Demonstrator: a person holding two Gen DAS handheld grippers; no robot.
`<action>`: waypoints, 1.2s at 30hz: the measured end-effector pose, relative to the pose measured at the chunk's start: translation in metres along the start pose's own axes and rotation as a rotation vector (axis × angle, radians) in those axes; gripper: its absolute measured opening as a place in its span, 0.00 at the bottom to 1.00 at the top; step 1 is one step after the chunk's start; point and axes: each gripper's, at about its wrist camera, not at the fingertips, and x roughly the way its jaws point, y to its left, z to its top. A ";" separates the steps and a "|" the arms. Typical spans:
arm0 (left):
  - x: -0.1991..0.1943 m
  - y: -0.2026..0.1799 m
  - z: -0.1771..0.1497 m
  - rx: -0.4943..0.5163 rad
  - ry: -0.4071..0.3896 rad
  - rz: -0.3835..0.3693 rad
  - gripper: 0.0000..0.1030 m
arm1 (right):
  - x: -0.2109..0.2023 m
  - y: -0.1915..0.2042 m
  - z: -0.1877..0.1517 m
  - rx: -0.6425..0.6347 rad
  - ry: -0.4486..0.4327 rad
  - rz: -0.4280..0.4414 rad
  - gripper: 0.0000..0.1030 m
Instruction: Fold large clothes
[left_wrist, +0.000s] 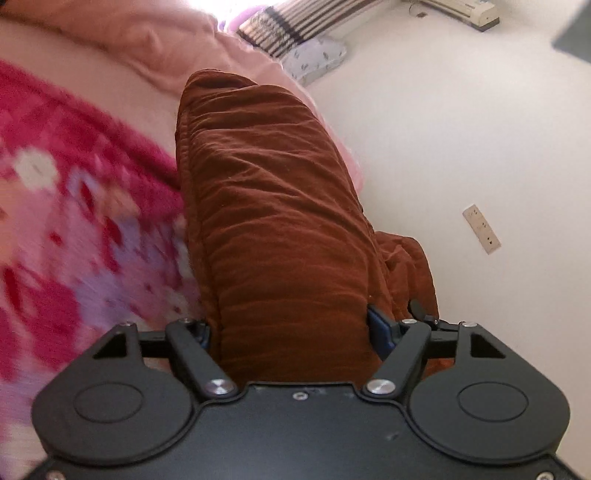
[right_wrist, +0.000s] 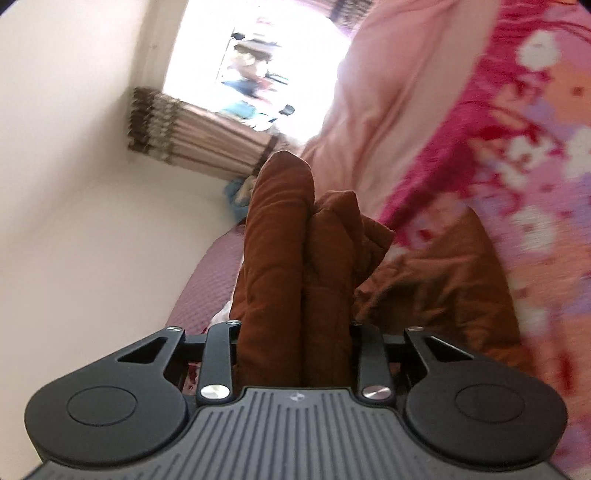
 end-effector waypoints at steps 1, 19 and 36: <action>-0.013 0.003 0.005 0.004 -0.011 0.007 0.72 | 0.008 0.007 -0.003 0.004 0.008 0.021 0.32; -0.055 0.144 0.019 -0.054 -0.006 0.058 0.81 | 0.118 -0.023 -0.045 0.004 0.112 -0.089 0.37; -0.122 0.003 -0.004 0.332 -0.181 0.464 0.81 | 0.048 0.096 -0.066 -0.451 -0.059 -0.435 0.46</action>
